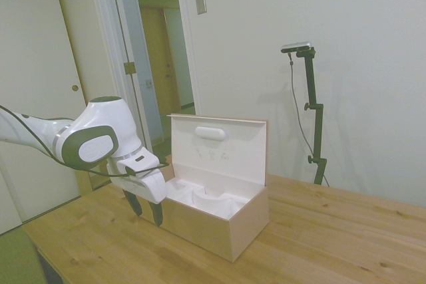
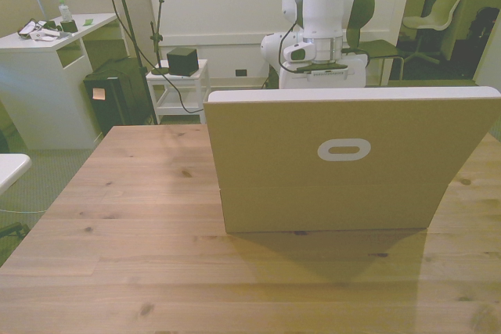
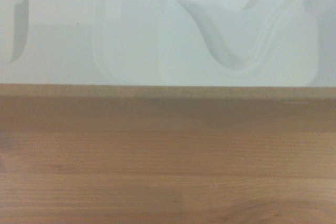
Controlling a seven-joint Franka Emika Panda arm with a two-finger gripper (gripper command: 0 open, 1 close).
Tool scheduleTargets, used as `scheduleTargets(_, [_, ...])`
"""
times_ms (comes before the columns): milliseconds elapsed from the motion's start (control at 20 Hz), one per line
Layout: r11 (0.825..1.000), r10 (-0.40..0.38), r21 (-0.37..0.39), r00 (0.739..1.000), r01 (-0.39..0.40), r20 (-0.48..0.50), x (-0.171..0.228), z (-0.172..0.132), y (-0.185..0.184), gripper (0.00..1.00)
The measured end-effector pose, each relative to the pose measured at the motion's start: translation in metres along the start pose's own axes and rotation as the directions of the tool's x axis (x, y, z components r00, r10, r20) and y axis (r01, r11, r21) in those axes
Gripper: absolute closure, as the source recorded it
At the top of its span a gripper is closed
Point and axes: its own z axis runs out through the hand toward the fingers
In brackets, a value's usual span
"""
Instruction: Close the box
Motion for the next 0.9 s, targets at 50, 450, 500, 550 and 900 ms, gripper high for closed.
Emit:
scheduleTargets(50, [1.000, 0.001, -0.001, 1.000, -0.001, 0.001, 0.000, 0.000, 0.000, 0.00])
scheduleTargets(450, [1.000, 0.009, 0.022, 1.000, -0.008, -0.024, 0.001, -0.021, -0.004, 0.00])
scheduleTargets(500, [1.000, 0.007, 0.029, 0.999, -0.006, -0.031, 0.001, -0.027, -0.005, 0.00])
scheduleTargets(550, [0.999, 0.005, 0.038, 0.999, -0.003, -0.040, 0.000, -0.035, -0.006, 0.00])
scheduleTargets(900, [0.995, -0.005, 0.096, 0.995, 0.014, -0.097, -0.011, -0.103, -0.015, 0.00])
